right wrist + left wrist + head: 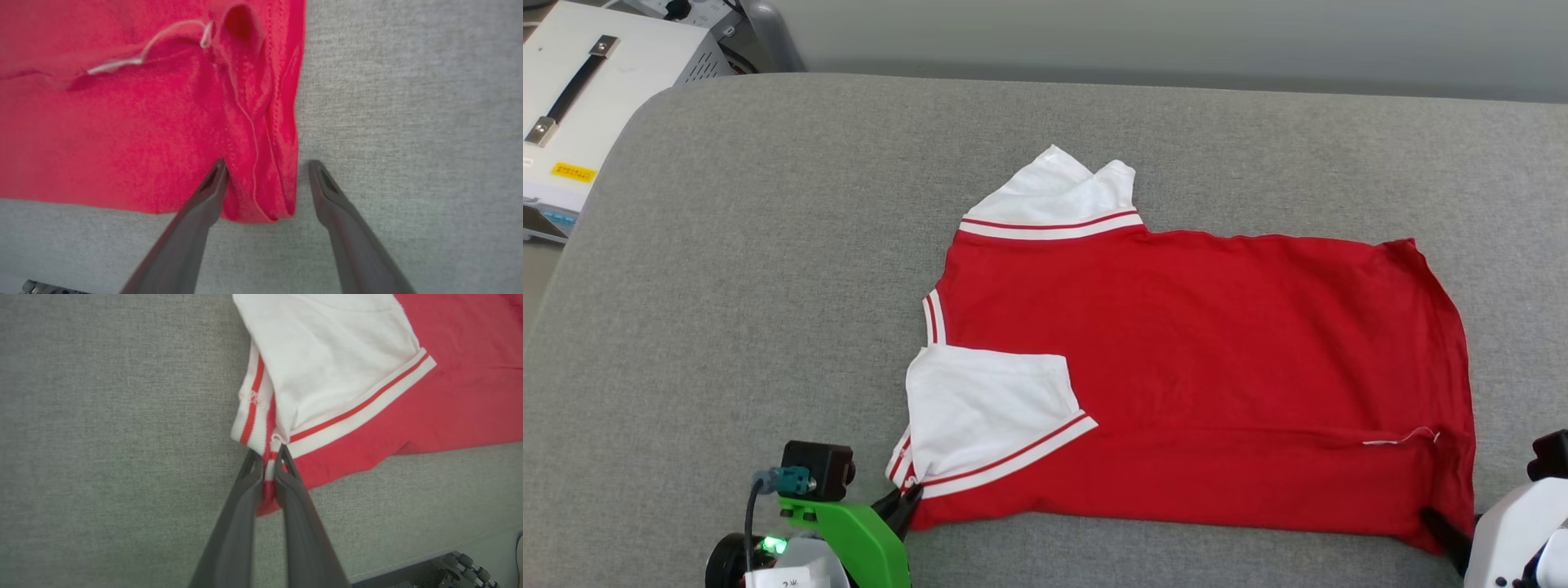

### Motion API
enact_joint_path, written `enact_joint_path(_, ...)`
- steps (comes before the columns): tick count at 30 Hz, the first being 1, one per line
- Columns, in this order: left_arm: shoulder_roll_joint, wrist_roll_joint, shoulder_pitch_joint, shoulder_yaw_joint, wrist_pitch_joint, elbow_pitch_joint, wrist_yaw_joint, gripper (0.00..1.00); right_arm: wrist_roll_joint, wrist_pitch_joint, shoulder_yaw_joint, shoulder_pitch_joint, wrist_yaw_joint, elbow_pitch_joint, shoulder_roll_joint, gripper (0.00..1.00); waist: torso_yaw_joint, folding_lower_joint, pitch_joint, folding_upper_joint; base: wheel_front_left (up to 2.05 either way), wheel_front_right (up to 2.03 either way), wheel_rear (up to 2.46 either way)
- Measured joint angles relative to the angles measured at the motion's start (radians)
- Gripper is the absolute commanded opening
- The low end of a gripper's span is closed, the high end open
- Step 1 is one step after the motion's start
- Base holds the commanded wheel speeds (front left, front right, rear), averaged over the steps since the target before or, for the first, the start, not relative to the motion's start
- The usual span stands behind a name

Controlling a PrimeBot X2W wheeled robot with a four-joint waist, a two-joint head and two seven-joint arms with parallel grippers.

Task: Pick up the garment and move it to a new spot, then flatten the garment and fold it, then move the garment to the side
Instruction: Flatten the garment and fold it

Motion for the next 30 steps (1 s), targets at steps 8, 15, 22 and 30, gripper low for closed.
enact_joint_path(8, 0.001, -0.001, 0.005, -0.011, 0.005, 0.011, 0.001, 0.00, 0.011, -0.025, 0.001, -0.028, 0.000, 0.058, -0.015, 0.00, -0.005, 0.0000, -0.011, 0.0000, 0.00, 0.00, 0.00)
enact_joint_path(15, 0.001, -0.010, 0.037, -0.026, 0.026, 0.022, -0.001, 0.00, 0.021, -0.003, -0.041, 0.004, 0.001, 0.036, -0.008, 0.00, -0.011, 0.0000, -0.049, 0.0000, 0.00, 0.00, 0.00)
enact_joint_path(22, 0.002, -0.017, 0.048, -0.042, 0.050, 0.021, -0.001, 0.00, 0.021, 0.063, -0.084, 0.085, 0.001, -0.042, 0.009, 0.00, -0.011, 0.0000, -0.074, 0.0000, 0.00, 0.00, 0.00)
enact_joint_path(30, -0.002, -0.019, 0.049, -0.061, 0.061, 0.057, -0.002, 0.00, 0.009, 0.074, -0.085, 0.087, 0.001, -0.048, 0.026, 0.07, -0.015, 0.0000, -0.067, 0.0000, 0.00, 0.00, 0.00)
